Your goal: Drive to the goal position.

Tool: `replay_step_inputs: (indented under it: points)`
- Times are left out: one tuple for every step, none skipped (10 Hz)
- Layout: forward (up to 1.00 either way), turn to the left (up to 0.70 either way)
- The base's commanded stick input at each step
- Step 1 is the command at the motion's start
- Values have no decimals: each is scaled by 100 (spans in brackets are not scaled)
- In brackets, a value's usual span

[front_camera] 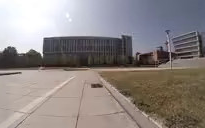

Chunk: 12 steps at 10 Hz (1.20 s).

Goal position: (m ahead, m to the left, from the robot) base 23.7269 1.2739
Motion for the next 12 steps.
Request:
replay_step_inputs:
  points:
    - [4,0]
    - [4,0]
    - [4,0]
    - [4,0]
    - [4,0]
    - [4,0]
    - [4,0]
    - [4,0]
    - [4,0]
    - [4,0]
    - [4,0]
    - [4,0]
